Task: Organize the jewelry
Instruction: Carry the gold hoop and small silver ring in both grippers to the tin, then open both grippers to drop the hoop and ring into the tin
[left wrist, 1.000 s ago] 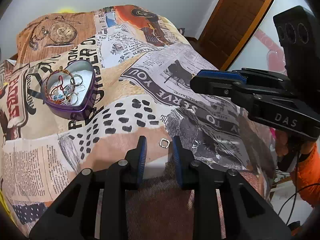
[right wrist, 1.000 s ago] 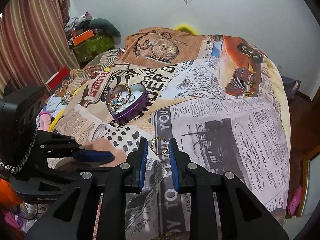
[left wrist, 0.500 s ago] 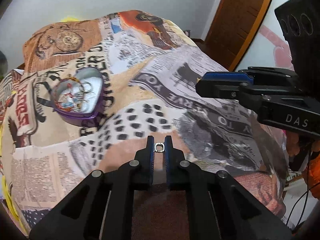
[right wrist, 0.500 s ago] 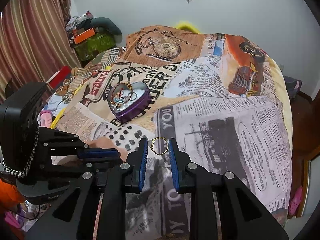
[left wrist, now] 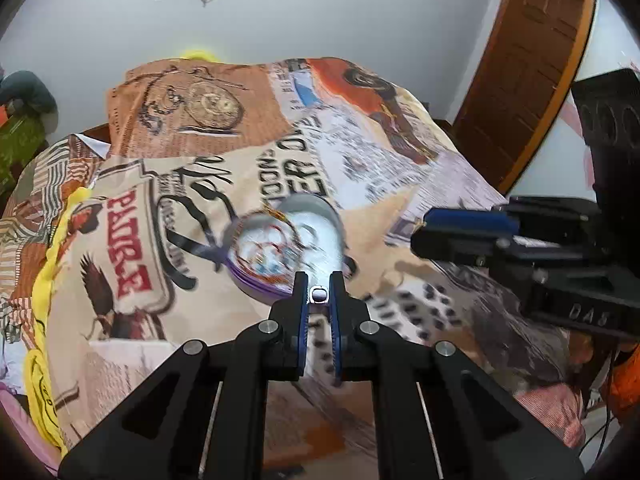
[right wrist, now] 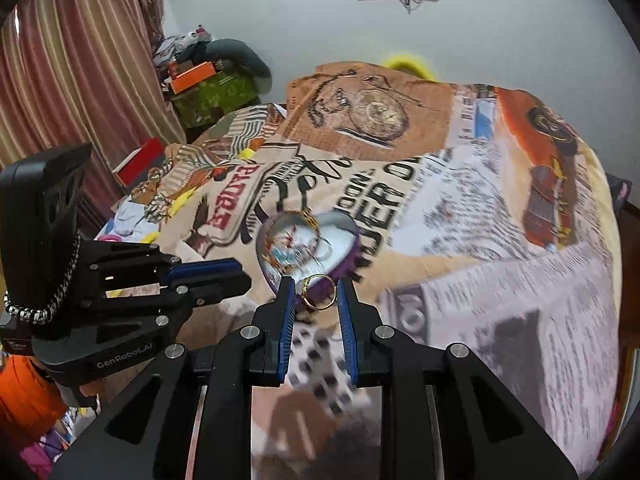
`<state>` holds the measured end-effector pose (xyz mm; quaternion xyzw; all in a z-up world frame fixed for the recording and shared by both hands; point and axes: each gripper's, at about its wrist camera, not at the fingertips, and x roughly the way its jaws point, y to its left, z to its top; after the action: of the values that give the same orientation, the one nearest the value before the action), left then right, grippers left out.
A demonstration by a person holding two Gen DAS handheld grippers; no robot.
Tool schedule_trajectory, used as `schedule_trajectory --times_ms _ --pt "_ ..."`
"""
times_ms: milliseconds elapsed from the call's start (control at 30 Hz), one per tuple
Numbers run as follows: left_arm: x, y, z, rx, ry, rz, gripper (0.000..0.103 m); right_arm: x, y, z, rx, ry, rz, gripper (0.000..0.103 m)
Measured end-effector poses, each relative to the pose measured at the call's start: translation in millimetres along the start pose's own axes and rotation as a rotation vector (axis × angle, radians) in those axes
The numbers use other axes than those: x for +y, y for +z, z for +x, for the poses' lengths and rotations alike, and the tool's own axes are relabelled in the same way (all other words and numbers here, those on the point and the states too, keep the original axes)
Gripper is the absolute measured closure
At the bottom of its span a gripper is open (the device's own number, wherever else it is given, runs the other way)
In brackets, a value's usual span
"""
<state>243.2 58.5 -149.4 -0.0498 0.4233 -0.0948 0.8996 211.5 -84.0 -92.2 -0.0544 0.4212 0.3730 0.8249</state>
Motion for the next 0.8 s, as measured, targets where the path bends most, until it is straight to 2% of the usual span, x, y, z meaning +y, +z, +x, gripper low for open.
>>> schedule_trajectory --times_ms 267,500,600,800 --pt "28 11 26 0.010 0.009 -0.049 0.095 2 19 34 0.033 -0.004 0.005 0.083" --pt "33 12 38 0.031 0.015 -0.058 0.095 10 18 54 0.087 -0.033 -0.047 0.083" --pt "33 12 39 0.040 0.017 -0.058 0.091 11 18 58 0.115 -0.044 -0.054 0.083" --pt "31 16 16 0.003 0.040 -0.068 0.088 10 27 32 0.052 -0.039 -0.036 0.079"
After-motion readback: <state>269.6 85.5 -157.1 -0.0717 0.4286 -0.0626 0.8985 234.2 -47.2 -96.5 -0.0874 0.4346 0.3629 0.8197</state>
